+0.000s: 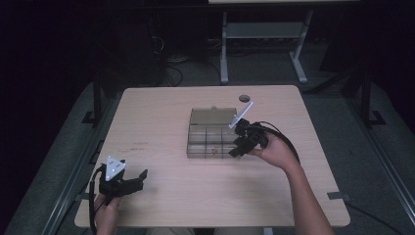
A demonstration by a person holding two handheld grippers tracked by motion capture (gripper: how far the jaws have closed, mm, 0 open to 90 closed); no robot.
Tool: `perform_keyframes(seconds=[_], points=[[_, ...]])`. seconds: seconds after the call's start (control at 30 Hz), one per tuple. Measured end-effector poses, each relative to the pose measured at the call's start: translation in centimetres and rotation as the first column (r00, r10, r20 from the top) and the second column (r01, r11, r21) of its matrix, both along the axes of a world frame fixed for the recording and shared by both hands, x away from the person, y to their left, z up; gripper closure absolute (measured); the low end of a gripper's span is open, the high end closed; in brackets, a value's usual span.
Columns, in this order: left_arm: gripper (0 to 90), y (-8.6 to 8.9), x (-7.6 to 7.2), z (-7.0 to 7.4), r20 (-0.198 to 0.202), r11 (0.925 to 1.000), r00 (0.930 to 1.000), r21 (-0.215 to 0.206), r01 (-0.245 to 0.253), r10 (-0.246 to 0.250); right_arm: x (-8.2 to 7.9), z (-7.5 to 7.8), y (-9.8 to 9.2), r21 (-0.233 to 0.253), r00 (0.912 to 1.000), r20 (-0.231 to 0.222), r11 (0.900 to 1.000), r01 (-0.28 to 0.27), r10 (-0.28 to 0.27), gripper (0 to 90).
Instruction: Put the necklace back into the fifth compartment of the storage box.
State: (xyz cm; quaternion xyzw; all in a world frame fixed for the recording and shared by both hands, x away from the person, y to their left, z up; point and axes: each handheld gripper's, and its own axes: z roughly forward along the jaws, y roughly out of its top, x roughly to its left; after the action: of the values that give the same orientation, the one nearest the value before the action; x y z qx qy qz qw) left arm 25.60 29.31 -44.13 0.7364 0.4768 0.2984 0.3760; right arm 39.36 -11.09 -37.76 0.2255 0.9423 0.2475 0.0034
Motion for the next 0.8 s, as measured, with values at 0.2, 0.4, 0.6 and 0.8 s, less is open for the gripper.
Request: perform_keyframes(seconds=[0.2, 0.4, 0.6, 0.8], points=[[13.0, -0.1, 0.0, 0.0, -0.001, 1.0, 1.0, 0.003, 0.003, -0.003, -0.5, -0.2, -0.6, 0.009, 1.0, 0.001, 1.0, 0.002, -0.002, 44.9], [13.0, -0.3, 0.0, 0.0, -0.002, 0.9998, 0.9999, 0.018, 0.012, -0.012, -1.3, -0.4, -1.4, 0.022, 1.0, -0.001, 1.0, 0.009, -0.009, 43.6], [13.0, -0.3, 0.0, -0.1, -0.002, 0.9998, 1.0, 0.018, 0.01, -0.01, -1.8, -0.7, -2.0, 0.037, 0.9999, -0.003, 0.999, 0.011, -0.011, 43.4], [13.0, -0.4, 0.0, 0.0, -0.003, 0.9997, 0.9999, 0.021, 0.012, -0.012, -2.5, -0.9, -2.2, 0.037, 0.9999, 0.004, 0.999, 0.01, -0.01, 42.0]])
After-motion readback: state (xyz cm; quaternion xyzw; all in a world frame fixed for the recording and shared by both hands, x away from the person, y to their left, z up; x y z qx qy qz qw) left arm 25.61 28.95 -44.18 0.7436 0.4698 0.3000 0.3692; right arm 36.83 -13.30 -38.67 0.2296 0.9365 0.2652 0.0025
